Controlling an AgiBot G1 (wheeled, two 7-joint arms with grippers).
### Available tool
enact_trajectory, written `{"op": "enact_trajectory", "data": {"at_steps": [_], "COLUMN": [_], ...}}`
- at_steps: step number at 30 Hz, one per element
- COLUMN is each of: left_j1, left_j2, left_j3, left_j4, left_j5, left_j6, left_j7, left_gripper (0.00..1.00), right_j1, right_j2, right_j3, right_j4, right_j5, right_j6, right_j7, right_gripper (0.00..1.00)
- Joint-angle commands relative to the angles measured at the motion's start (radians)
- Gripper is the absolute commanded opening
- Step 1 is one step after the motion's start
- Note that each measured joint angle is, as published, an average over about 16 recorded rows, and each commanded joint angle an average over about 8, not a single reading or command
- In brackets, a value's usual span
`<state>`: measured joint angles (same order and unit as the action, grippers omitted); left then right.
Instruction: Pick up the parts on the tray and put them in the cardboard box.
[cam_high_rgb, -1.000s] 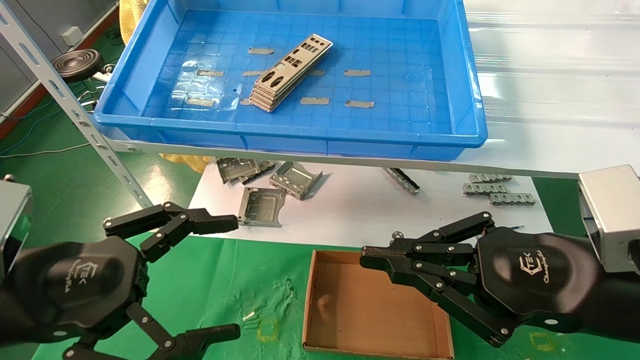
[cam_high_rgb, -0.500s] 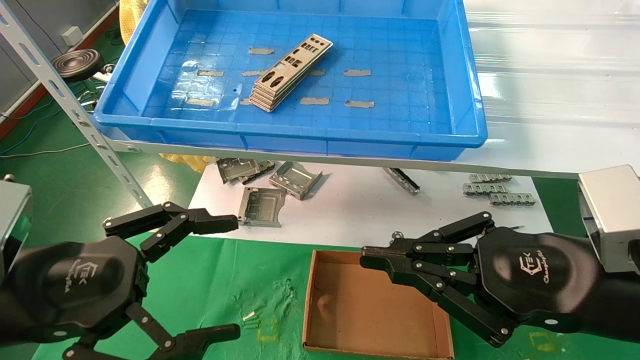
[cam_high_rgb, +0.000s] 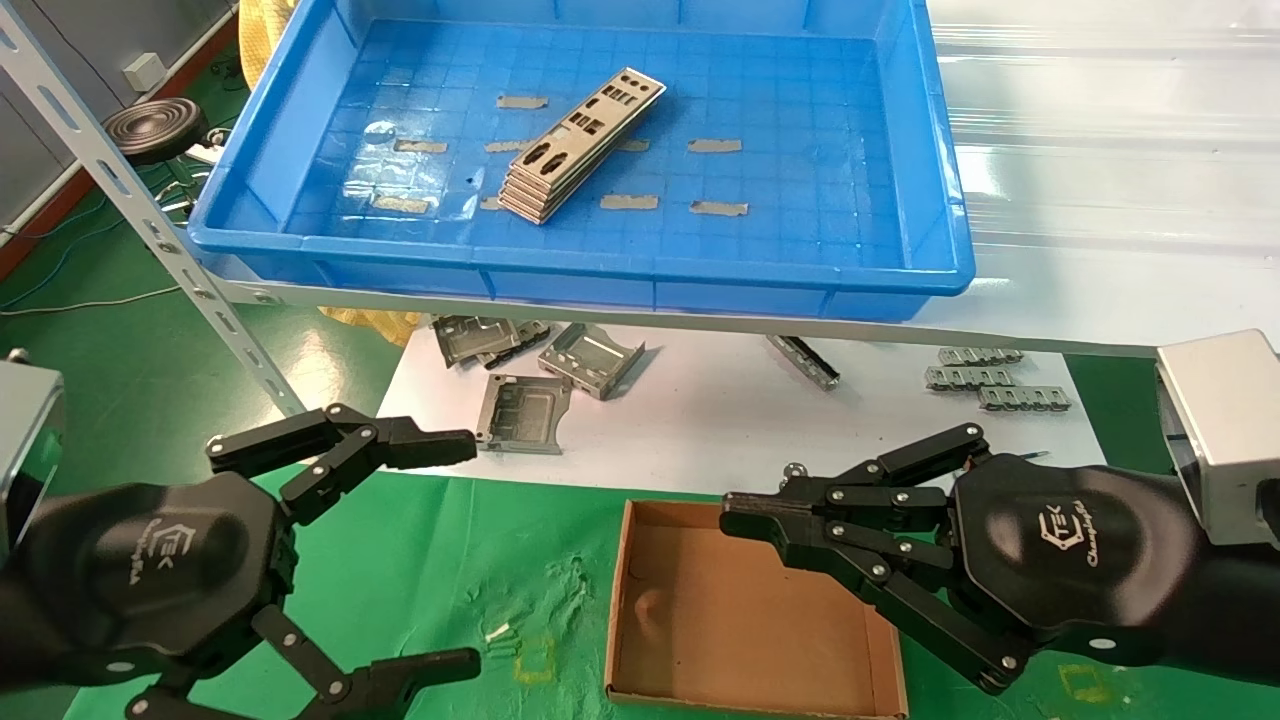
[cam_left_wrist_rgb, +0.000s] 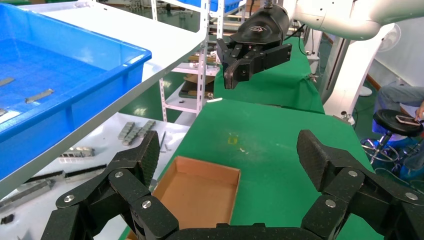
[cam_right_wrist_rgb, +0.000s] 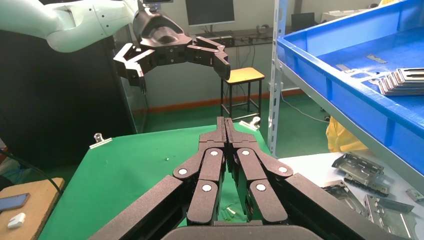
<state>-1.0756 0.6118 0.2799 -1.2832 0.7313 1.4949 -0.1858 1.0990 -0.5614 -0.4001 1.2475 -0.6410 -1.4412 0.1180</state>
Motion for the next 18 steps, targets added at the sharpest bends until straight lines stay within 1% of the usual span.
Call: {"op": "enact_trajectory", "data": {"at_steps": [1,3,6,9,14,18], "left_j1": [0.001,-0.001,-0.016,-0.061,-0.193,-0.322], "left_j2": [0.000,0.000,0.004,0.019,0.076,0.150], "left_j3": [0.000,-0.001,-0.001,0.005,0.038,0.084], "left_j4": [0.000,-0.001,-0.002,0.003,0.055,0.156], "left_j5": [-0.001,0.001,0.009,0.036,0.131,0.236], "left_j6": [0.000,0.000,-0.010,-0.032,-0.080,-0.112], "left_j7": [-0.001,0.001,0.003,-0.004,-0.021,-0.017], "left_gripper": [1.00,1.00,1.00,1.00,1.00,1.00], "right_j1": [0.000,0.000,0.000,0.000,0.000,0.000], "right_j2": [0.000,0.000,0.000,0.000,0.000,0.000], "right_j3": [0.000,0.000,0.000,0.000,0.000,0.000], "right_j4": [0.000,0.000,0.000,0.000,0.000,0.000], "right_j5": [0.000,0.000,0.000,0.000,0.000,0.000], "right_j6": [0.000,0.000,0.000,0.000,0.000,0.000], "right_j7": [0.000,0.000,0.000,0.000,0.000,0.000], "right_gripper": [0.77,1.00,1.00,1.00,1.00,1.00]}}
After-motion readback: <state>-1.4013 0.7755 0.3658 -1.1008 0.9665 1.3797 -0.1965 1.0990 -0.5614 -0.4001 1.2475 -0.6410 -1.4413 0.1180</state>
